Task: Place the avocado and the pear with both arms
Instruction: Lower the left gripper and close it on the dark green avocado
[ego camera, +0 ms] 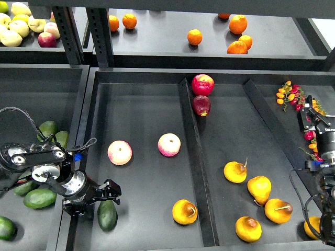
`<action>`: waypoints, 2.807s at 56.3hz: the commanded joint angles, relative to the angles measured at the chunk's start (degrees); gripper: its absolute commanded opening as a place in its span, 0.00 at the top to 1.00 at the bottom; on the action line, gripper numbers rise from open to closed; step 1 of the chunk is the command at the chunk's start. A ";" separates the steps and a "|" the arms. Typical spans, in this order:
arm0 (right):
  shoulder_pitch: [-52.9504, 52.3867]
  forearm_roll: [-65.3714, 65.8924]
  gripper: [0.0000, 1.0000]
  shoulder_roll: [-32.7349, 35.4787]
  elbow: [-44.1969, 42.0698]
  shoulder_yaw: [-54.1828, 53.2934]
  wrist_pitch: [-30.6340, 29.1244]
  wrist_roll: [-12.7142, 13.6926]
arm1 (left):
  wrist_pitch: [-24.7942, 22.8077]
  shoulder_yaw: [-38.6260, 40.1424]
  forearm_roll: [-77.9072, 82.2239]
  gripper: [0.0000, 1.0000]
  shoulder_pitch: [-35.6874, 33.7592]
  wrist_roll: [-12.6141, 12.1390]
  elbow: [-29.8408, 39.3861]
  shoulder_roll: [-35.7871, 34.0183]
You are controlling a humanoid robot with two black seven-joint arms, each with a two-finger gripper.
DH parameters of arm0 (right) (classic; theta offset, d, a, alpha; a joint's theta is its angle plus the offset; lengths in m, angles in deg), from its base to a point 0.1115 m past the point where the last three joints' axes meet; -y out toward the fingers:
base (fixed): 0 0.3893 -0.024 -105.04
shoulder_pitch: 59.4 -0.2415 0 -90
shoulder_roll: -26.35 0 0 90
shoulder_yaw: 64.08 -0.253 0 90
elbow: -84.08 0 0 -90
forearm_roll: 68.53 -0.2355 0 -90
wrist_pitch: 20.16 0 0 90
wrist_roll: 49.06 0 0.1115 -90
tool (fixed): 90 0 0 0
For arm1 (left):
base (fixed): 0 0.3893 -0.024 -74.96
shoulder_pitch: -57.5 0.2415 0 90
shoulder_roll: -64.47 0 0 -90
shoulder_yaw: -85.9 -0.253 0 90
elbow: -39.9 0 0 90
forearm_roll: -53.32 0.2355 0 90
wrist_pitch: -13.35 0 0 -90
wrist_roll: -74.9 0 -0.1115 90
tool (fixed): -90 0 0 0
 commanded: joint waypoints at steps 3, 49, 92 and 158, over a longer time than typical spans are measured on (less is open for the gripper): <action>-0.01 0.00 0.00 -0.02 0.51 0.00 0.01 0.01 | 0.00 0.18 0.23 0.00 0.31 -0.01 -0.64 0.45; -0.01 0.00 0.00 -0.02 0.69 0.00 -0.17 -0.08 | 0.00 0.00 0.32 0.00 0.48 -0.01 -3.72 3.96; -0.09 0.09 0.00 0.06 0.69 -0.09 -1.23 -0.17 | 0.00 0.88 2.95 0.07 2.50 -0.01 -5.65 5.28; 0.08 0.09 0.00 0.33 0.69 -0.70 -4.30 0.09 | 0.00 8.17 9.63 0.63 5.32 -0.01 -8.73 6.69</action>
